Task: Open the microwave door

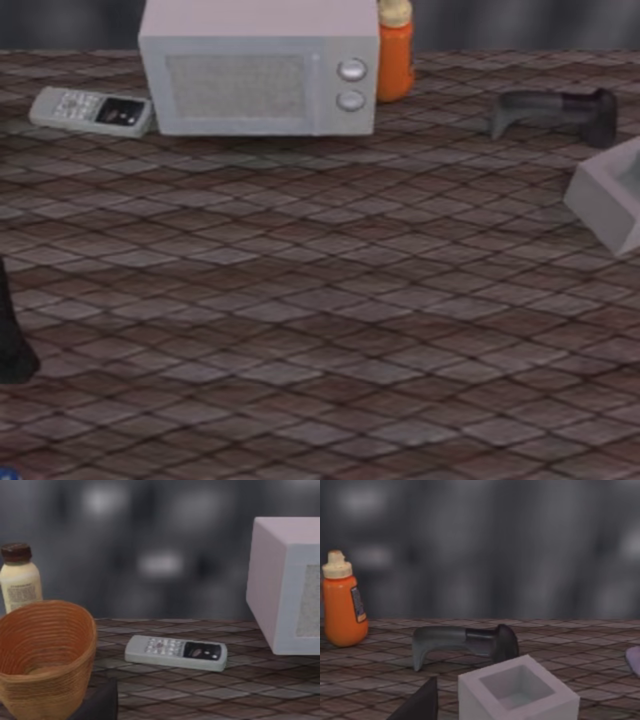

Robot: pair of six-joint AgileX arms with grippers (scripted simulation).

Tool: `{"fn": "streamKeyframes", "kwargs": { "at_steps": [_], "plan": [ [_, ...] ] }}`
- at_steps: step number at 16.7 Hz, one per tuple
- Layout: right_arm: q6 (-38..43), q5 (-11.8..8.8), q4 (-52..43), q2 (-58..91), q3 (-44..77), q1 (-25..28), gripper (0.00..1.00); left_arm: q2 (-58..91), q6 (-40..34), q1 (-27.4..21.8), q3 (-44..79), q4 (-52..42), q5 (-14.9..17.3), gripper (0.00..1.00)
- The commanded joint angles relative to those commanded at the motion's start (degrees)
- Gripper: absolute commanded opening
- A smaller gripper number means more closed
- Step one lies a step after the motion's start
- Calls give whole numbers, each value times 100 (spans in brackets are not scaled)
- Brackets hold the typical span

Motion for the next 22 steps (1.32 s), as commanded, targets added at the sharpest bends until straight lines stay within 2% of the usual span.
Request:
{"fn": "streamKeyframes", "kwargs": {
  "at_steps": [5, 10, 15, 22],
  "plan": [
    [0, 0, 0, 0, 0, 0, 100, 297, 26, -87, 235, -279, -24, 100],
    [0, 0, 0, 0, 0, 0, 100, 1713, -5, -501, 1510, -1449, -161, 100],
    [0, 0, 0, 0, 0, 0, 100, 3851, -356, -1136, 4027, -2833, -342, 100],
    [0, 0, 0, 0, 0, 0, 100, 7390, -1395, -2117, 8906, -4455, -640, 100]
  ]
}}
